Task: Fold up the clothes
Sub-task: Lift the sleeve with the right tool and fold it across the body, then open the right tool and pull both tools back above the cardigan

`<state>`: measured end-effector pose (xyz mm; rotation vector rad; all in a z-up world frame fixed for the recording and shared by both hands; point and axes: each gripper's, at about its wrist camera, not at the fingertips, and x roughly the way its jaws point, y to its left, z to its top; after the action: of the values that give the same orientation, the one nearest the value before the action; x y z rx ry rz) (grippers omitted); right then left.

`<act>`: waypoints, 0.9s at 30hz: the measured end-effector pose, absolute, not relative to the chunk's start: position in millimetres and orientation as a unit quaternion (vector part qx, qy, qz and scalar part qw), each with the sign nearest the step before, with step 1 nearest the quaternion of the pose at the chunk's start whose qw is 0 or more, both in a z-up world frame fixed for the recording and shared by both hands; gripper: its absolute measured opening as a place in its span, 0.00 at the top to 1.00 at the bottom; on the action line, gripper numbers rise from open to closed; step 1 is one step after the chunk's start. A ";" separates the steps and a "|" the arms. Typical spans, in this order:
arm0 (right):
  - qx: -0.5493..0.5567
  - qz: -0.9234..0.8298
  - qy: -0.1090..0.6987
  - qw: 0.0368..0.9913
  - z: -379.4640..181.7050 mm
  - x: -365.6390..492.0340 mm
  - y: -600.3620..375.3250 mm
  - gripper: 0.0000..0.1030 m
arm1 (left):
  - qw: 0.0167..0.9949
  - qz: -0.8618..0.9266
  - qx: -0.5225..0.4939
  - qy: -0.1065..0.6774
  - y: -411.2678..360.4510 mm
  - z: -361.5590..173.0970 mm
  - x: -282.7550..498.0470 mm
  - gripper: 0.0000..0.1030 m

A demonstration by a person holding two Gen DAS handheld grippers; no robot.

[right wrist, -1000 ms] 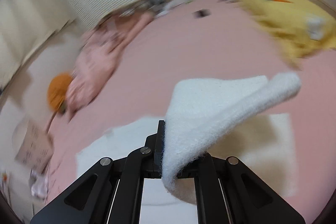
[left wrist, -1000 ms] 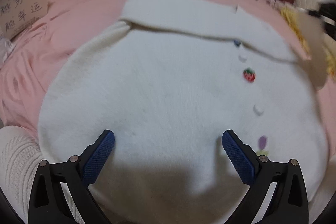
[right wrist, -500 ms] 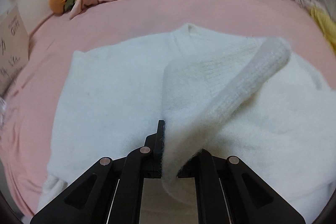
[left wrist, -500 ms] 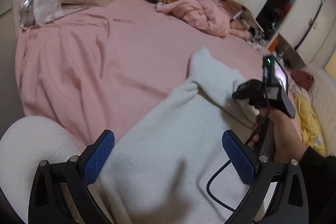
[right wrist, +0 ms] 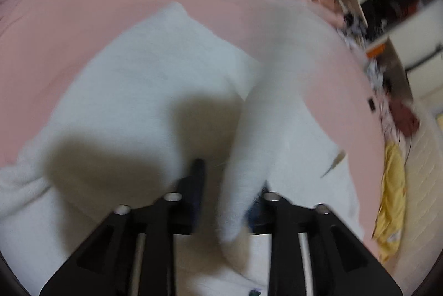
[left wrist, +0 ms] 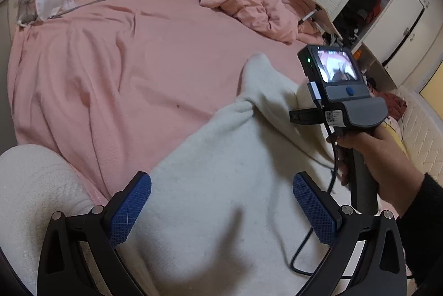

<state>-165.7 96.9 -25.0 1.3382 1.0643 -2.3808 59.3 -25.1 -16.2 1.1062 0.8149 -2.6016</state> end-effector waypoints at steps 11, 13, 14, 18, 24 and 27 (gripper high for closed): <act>0.369 -0.902 0.137 0.176 44.7 -141.4 147.5 0.36 | 0.100 -0.879 0.377 0.273 -24.1 -18.2 57.0 0.00; 0.402 -0.905 0.085 0.114 26.0 -156.1 180.6 0.36 | 0.101 -0.879 0.380 0.270 -23.3 -19.4 55.9 0.00; 0.418 -0.903 0.058 0.083 16.5 -163.6 197.2 0.36 | 0.101 -0.879 0.381 0.268 -23.2 -19.8 55.3 0.00; 0.494 -0.861 0.102 0.057 -37.3 -183.1 210.1 0.32 | 0.101 -0.880 0.385 0.260 -20.7 -21.0 53.9 0.00; 0.430 -0.902 0.044 -0.001 3.4 -151.8 233.7 0.33 | 0.105 -0.882 0.389 0.246 -17.7 -22.7 52.5 0.00; 0.401 -0.911 0.038 -0.093 0.5 -137.2 268.9 0.32 | 0.103 -0.883 0.392 0.239 -15.0 -23.4 52.1 0.00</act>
<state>-137.2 268.9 0.5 1.3385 0.1266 -3.0438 52.1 -15.0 -23.4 1.1558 0.7051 -2.6049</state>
